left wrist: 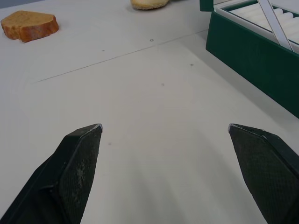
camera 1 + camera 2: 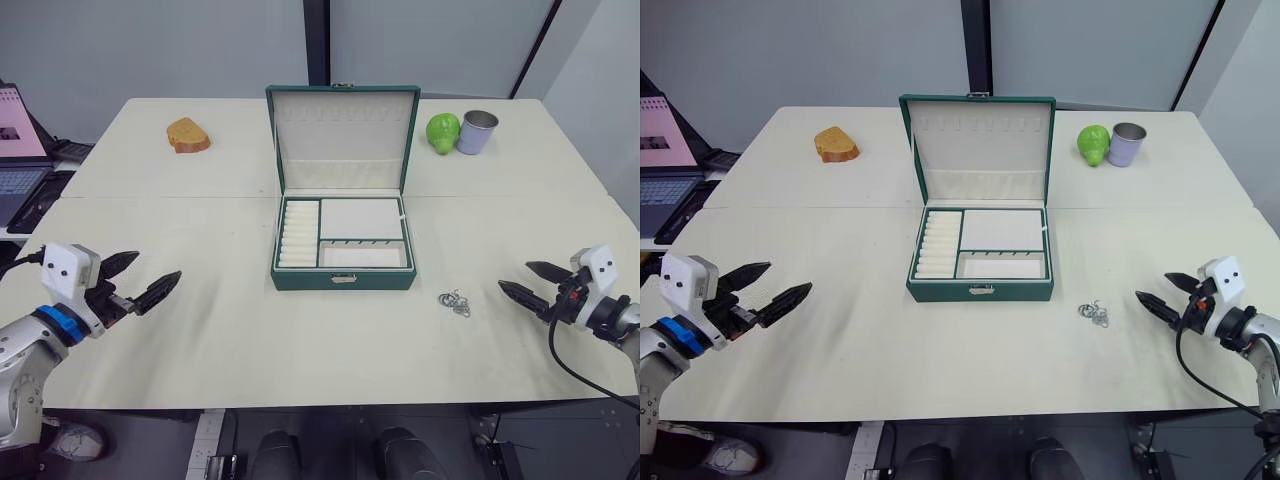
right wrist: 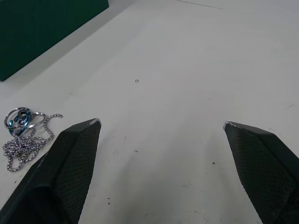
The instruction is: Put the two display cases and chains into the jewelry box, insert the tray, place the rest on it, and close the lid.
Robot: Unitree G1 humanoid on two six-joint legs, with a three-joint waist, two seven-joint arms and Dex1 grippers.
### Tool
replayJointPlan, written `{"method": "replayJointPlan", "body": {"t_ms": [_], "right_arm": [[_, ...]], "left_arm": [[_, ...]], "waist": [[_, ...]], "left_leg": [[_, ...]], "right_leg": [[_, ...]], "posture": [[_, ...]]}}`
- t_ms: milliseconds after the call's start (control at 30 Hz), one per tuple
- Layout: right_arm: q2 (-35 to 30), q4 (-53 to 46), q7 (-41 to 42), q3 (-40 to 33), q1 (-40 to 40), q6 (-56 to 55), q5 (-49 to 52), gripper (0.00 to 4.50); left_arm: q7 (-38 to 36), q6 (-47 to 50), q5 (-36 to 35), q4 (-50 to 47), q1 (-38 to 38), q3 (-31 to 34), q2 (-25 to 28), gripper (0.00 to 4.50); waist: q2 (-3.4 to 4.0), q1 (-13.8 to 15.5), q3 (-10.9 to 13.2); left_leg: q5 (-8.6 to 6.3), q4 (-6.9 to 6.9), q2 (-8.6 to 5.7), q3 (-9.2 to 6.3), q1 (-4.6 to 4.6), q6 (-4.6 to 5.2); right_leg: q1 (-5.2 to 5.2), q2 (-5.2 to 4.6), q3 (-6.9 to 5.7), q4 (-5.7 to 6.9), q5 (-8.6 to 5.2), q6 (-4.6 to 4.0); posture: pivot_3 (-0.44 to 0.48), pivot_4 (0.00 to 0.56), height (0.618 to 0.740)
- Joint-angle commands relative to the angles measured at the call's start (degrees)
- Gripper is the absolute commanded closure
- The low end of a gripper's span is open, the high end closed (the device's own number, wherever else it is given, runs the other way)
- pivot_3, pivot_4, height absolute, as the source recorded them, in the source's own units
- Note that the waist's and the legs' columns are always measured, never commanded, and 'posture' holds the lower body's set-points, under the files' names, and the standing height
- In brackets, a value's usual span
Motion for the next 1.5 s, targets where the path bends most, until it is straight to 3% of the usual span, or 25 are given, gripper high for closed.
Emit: {"method": "replayJointPlan", "body": {"t_ms": [33,867,1000,1267,1500], "right_arm": [[-0.9,-0.5,0.2,-1.9,-0.6,-0.7,1.4,0.03],[-1.8,4.9,-0.5,-2.8,-3.7,-1.6,2.4,0.03],[-1.7,2.6,-0.6,-2.7,-3.2,-1.1,3.1,0.03],[-1.3,-11.8,-1.1,-1.5,-0.6,7.5,8.2,0.03],[-0.4,-22.6,-2.2,4.0,2.0,12.1,8.4,0.03]], "left_arm": [[-0.2,-0.2,-0.8,-0.4,-0.6,2.1,0.3,0.00],[1.5,-3.6,1.5,1.5,-1.5,0.9,-1.6,0.00],[0.1,-4.6,1.9,1.9,-3.2,-0.9,-1.7,0.00],[-8.2,5.4,-4.7,-12.9,-6.9,-8.8,2.9,0.00],[-10.0,10.1,-8.6,-20.7,-20.7,-19.1,1.3,0.00]], "waist": [[0.00,0.0,0.0],[0.00,-0.1,0.0],[0.00,-0.1,0.0],[0.00,0.1,0.0],[-0.01,0.8,0.0]], "left_leg": [[0.00,0.00,0.00,0.00,0.00,0.00],[0.00,0.04,0.00,0.00,0.01,0.00],[0.00,0.06,0.00,0.00,0.01,0.00],[0.00,0.08,0.01,-0.02,-0.02,0.00],[0.00,0.14,-0.02,-0.07,-0.03,0.00]], "right_leg": [[0.00,0.00,0.00,0.00,0.00,0.00],[-0.01,0.00,-0.01,0.09,0.00,0.00],[0.00,0.00,-0.01,0.10,0.00,0.00],[-0.01,0.01,-0.02,0.19,0.00,0.00],[0.00,0.02,-0.02,0.21,0.00,0.01]], "posture": [[0.000,0.150,0.740],[0.000,0.150,0.740],[0.000,0.150,0.740],[0.000,0.150,0.740],[0.000,0.150,0.740]]}}
